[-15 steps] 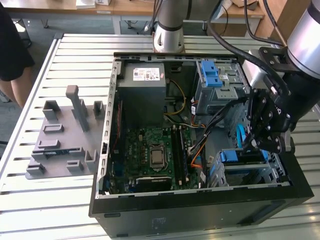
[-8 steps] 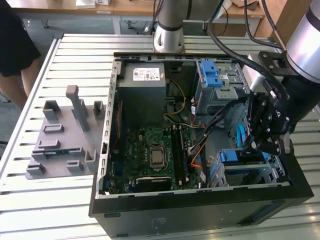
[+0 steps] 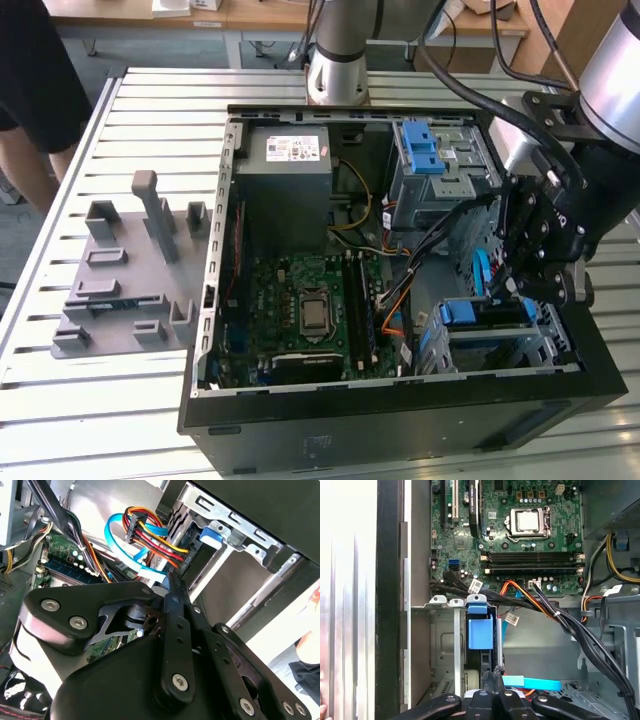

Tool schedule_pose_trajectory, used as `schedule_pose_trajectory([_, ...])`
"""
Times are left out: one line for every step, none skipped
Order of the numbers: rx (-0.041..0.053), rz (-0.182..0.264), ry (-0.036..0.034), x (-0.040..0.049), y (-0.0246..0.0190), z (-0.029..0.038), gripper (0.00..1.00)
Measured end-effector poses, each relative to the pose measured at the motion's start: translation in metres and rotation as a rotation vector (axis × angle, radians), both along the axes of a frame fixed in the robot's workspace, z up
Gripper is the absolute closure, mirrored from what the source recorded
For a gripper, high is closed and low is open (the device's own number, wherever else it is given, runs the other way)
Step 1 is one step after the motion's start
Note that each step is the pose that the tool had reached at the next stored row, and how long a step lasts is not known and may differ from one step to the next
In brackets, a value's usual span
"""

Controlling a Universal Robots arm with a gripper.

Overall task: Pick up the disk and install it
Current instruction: 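Insert the second disk wire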

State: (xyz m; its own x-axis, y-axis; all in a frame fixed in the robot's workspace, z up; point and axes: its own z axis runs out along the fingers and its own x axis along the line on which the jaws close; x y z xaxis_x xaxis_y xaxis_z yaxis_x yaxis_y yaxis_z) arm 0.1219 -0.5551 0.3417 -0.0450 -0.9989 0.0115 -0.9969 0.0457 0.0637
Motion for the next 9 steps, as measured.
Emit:
schedule_pose_trajectory([0.0002, 0.0, 0.0001, 0.0, 0.0, 0.0005, 0.89])
schedule_pose_trajectory([0.0002, 0.0, 0.0001, 0.0, 0.0, 0.001, 0.89])
schedule_pose_trajectory([0.0001, 0.0, 0.0002, 0.0, 0.0, 0.0014, 0.89])
schedule_pose_trajectory([0.0001, 0.0, 0.0002, 0.0, 0.0, 0.0017, 0.89])
schedule_pose_trajectory([0.0002, 0.0, 0.0002, 0.0, 0.0, 0.0017, 0.89])
schedule_pose_trajectory([0.0, 0.0, 0.0002, 0.0, 0.0, 0.0021, 0.89])
schedule_pose_trajectory([0.0, 0.0, 0.0002, 0.0, 0.0, 0.0024, 0.89])
schedule_pose_trajectory([0.0, 0.0, 0.0002, 0.0, 0.0, 0.0024, 0.89])
schedule_pose_trajectory([0.0, 0.0, 0.0002, 0.0, 0.0, 0.0024, 0.89])
